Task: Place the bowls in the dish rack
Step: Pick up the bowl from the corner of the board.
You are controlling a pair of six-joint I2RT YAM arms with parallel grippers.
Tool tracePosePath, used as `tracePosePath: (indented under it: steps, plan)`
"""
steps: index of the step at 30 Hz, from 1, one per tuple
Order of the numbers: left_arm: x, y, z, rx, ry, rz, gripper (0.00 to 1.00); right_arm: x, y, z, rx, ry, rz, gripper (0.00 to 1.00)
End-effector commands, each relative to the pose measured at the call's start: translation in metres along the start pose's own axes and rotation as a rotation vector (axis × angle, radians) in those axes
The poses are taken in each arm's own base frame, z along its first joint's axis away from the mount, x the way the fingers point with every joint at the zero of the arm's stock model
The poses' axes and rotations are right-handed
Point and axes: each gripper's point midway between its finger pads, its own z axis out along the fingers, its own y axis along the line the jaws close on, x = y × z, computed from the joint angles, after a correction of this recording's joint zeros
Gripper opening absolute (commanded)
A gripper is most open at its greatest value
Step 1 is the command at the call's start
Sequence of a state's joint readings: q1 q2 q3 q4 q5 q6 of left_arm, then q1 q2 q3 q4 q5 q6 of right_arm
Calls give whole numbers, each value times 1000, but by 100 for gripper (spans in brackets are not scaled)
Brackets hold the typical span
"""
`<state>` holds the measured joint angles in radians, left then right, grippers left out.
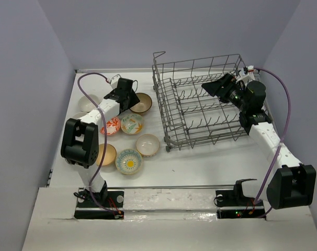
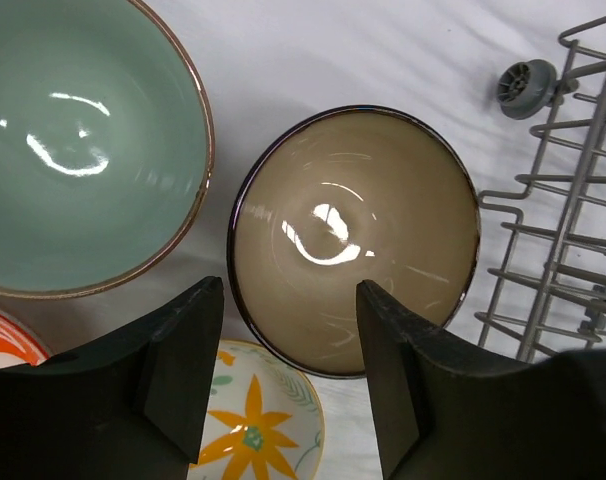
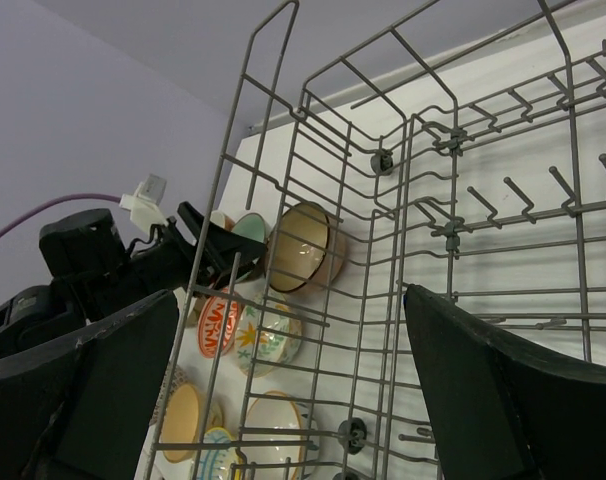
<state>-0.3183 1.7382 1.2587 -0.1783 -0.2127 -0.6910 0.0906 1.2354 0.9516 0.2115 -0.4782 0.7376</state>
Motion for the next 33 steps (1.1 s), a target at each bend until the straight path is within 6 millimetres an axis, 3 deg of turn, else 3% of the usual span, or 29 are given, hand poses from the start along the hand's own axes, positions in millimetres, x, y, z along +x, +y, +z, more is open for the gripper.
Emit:
tracePosePath:
  steps: [1, 25, 33]
  plan:
    - [-22, -6, 4, -28, -67, -37, 64, -17, 15, 0, -31, -37, -32, 100]
    - [-4, 18, 36, -157, -38, -6, 60, -10, 10, -2, -24, -20, -16, 100]
    - [2, 21, 47, -179, -23, 7, 46, -10, 11, -2, -26, -20, -17, 100]
